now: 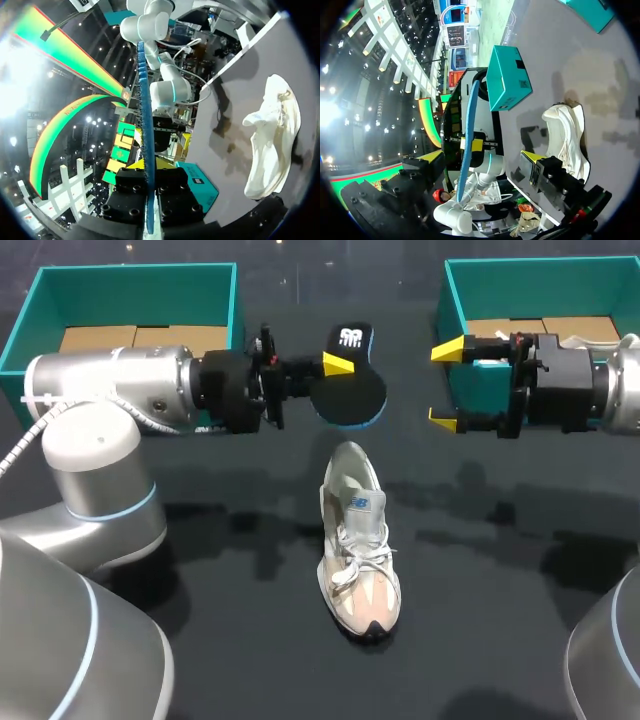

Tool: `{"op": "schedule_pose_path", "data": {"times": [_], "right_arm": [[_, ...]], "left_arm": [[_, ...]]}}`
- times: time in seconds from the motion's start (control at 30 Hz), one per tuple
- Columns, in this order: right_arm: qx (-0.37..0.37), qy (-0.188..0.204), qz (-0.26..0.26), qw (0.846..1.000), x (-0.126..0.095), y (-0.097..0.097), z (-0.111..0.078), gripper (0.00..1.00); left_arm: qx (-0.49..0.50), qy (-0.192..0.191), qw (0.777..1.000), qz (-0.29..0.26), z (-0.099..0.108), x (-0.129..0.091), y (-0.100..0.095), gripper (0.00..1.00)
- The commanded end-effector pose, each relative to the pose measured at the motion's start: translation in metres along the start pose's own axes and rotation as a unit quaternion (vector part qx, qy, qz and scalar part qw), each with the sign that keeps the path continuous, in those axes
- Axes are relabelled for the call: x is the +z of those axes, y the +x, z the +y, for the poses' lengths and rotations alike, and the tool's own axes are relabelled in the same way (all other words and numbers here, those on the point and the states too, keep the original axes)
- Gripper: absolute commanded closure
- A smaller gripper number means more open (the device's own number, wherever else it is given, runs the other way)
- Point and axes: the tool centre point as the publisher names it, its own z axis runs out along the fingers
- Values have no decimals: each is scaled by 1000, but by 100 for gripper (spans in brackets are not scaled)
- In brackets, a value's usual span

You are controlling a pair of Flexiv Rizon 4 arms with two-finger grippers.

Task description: Take the shoe out of the shoebox, open the shoe tongue, remove and reinsert the insole, then place the shoe into the shoebox

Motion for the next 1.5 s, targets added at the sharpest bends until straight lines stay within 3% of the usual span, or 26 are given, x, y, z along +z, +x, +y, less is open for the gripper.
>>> {"op": "schedule_pose_path", "data": {"times": [0.03, 0.43, 0.83, 1.17, 1.5], "right_arm": [[0, 0, 0, 1000, 2, -1, 0, 0], [0, 0, 0, 1000, 2, -1, 0, 0], [-54, 31, 32, 998, 32, -5, -10, 0], [-51, 26, 17, 998, 33, -5, -10, 0], [-42, 71, 19, 996, 53, -7, -15, 0]], "left_arm": [[255, -6, 965, 61, 3, 4, 0, 100], [205, 0, 977, 56, 12, 25, 3, 100], [160, -11, 985, 59, 19, 35, 11, 100], [148, -16, 987, 65, 25, 40, 20, 100], [150, -19, 987, 63, 29, 43, 20, 100]]}}
